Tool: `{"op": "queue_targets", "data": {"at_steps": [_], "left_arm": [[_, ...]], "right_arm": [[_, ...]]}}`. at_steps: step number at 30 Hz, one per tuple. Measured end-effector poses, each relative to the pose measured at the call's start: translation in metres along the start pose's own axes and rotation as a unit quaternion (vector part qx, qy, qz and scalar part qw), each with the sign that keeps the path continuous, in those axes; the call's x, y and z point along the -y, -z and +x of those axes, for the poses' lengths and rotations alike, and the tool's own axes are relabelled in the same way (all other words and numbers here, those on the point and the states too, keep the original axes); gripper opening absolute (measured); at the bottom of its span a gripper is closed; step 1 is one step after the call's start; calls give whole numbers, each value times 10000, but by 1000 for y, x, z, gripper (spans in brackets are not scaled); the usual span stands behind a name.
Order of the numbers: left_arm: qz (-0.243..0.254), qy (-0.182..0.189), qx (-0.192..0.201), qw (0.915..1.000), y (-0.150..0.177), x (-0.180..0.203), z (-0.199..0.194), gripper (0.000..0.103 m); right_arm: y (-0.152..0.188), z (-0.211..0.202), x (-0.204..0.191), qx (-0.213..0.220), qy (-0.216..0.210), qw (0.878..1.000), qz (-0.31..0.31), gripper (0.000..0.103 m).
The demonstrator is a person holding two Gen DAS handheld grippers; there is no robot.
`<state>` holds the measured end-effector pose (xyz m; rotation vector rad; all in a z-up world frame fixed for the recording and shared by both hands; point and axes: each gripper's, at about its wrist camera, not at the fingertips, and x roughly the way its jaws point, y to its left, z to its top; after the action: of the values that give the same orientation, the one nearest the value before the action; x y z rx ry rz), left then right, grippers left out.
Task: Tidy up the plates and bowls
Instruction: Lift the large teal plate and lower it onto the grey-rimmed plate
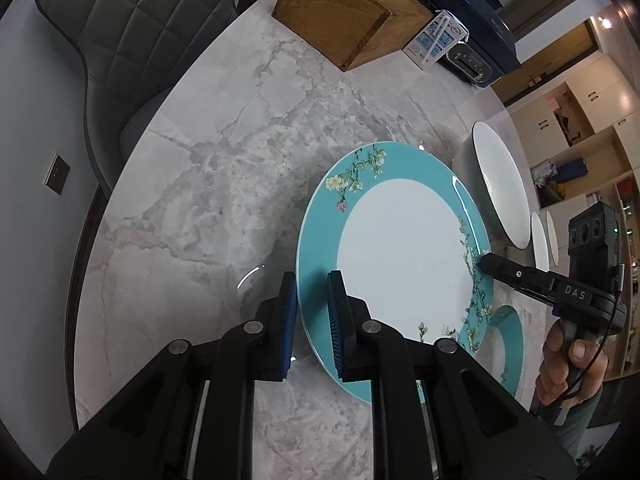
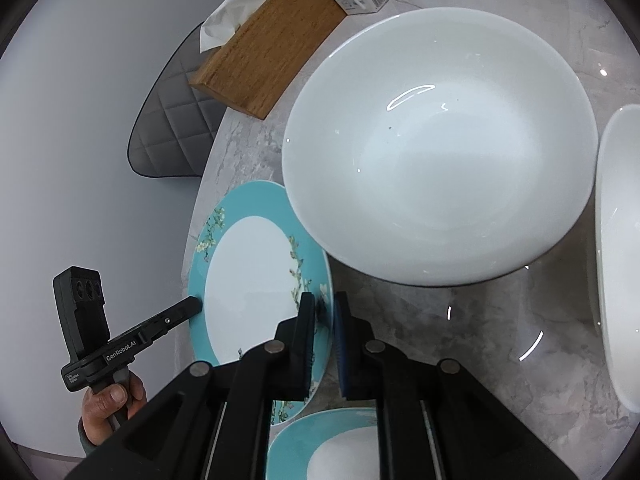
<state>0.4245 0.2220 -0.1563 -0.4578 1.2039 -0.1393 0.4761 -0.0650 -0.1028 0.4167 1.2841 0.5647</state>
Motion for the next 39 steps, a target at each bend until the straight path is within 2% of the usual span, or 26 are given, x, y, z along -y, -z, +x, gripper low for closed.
{"op": "queue_targets", "data": {"at_steps": [6, 15, 26, 39], "left_arm": [[48, 32, 69, 10000, 8, 6, -21, 13], [253, 111, 112, 9996, 48, 28, -59, 13], [508, 272, 7, 9983, 119, 61, -92, 13], [803, 392, -278, 9956, 209, 88, -99, 14]], "right_arm": [[8, -17, -11, 55, -78, 9999, -80, 12], [44, -57, -26, 184, -178, 9994, -212, 12], [119, -109, -27, 353, -253, 9987, -270, 12], [222, -152, 2, 544, -438, 9975, -87, 12]]}}
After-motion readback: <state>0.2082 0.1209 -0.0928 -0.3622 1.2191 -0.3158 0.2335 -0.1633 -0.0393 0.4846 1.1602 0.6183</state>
